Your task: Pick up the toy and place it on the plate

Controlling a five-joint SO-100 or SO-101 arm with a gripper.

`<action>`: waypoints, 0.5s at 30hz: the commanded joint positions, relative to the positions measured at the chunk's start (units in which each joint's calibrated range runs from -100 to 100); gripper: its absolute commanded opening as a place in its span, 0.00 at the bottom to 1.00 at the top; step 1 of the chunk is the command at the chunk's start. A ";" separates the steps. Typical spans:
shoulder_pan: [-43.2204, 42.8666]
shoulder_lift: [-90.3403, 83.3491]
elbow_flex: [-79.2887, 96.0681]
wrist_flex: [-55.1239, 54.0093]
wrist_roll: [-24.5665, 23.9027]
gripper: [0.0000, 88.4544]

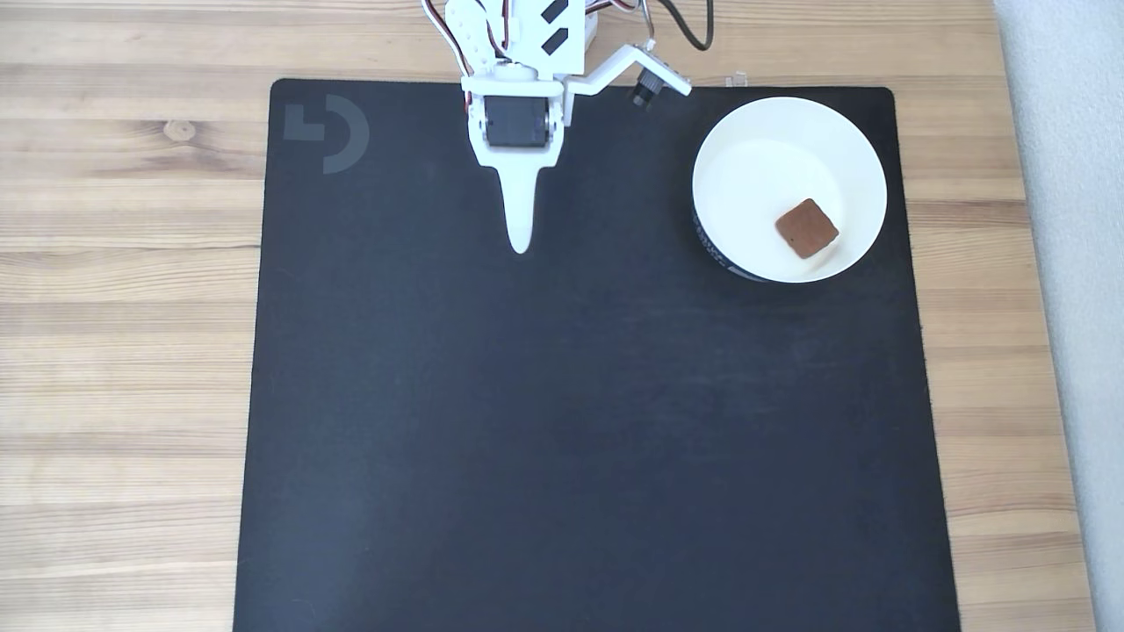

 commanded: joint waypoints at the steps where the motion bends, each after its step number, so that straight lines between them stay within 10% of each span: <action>1: 0.00 -0.67 0.69 0.20 0.56 0.03; 15: 0.00 -0.58 0.69 0.20 0.40 0.03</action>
